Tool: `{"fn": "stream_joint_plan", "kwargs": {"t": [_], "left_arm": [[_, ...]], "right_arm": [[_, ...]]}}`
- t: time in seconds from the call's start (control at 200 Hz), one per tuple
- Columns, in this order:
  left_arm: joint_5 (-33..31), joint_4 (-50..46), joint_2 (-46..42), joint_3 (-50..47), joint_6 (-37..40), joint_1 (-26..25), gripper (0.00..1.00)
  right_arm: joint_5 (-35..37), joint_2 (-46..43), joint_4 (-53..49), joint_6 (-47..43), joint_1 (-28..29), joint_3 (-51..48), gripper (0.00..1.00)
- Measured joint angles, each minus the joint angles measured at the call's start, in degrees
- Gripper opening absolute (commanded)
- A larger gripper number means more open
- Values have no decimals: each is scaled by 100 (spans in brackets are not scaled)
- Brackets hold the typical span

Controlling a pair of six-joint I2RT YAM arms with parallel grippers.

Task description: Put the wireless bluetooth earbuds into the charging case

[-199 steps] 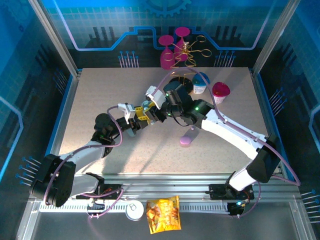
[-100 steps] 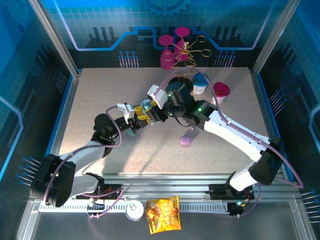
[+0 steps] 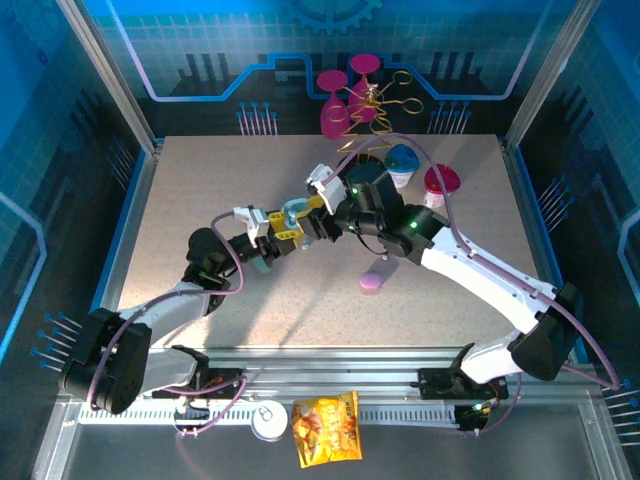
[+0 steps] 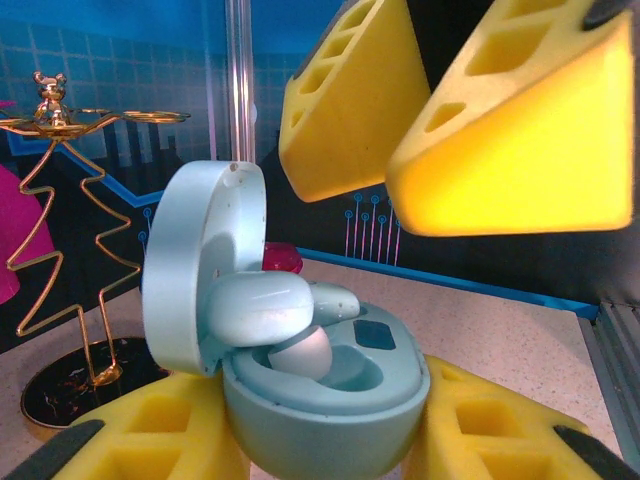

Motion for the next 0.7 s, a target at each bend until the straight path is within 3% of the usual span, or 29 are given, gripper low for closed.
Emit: {"fn": "stream_joint_plan", "kwargs": {"t": [0.7], "left_arm": [[-66, 133, 52, -42, 0, 33, 17]], "right_arm": [[-328, 645, -345, 400, -31, 605, 34]]}}
